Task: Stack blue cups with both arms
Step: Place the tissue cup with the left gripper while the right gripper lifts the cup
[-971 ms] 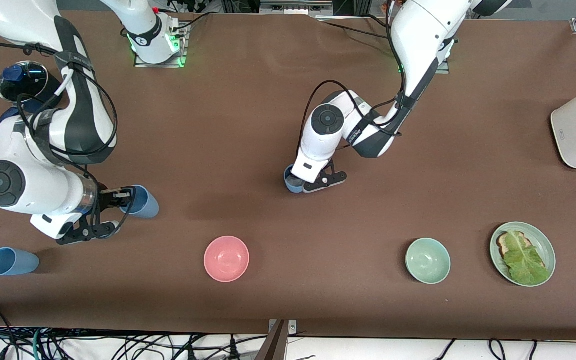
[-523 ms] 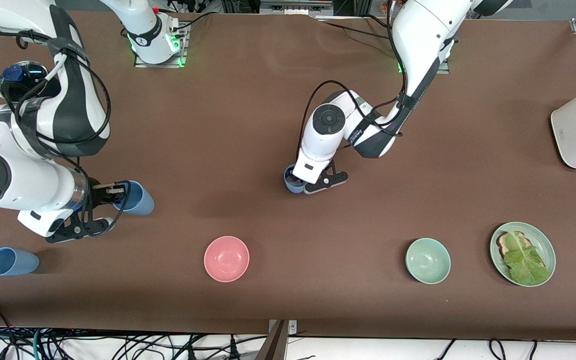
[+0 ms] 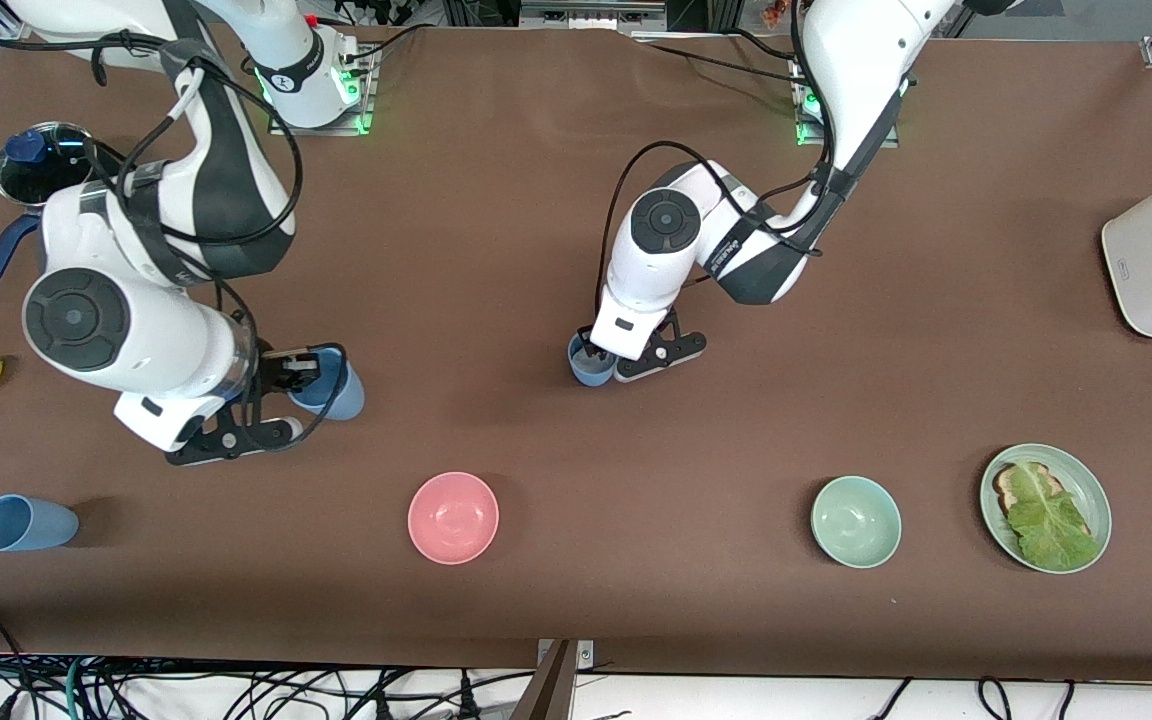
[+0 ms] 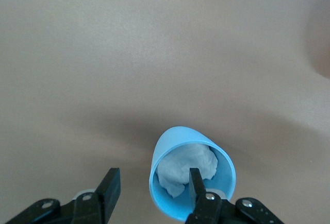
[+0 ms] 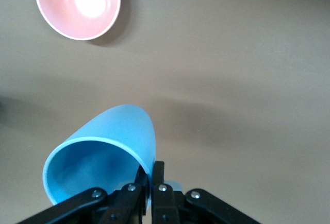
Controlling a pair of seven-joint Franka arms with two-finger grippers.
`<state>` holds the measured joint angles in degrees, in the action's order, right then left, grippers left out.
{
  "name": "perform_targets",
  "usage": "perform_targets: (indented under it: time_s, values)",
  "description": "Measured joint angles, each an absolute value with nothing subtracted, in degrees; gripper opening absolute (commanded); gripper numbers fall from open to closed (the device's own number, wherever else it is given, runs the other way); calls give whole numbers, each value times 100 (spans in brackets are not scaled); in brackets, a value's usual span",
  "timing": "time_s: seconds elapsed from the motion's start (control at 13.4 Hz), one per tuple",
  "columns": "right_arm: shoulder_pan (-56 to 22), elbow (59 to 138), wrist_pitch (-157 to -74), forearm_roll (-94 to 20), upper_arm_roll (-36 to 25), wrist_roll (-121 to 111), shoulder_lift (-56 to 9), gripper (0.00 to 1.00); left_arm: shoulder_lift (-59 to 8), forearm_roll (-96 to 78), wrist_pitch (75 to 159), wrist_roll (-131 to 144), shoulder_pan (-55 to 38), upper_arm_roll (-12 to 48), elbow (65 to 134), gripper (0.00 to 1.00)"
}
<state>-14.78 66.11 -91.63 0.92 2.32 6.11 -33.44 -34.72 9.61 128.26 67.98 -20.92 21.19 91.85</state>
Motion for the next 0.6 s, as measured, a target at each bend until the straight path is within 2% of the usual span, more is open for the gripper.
perform_targets:
  time_s: [0.3, 0.6]
  values:
    - [-1737, 6608, -9162, -45, 245, 1178, -3344, 0, -3126, 960, 12244, 6809, -1645, 2482, 9137, 63]
    - [-2151, 6594, -9178, -57, 263, 1880, -3332, 0, -2722, 961, 11295, 6385, -746, 3013, 8893, 63]
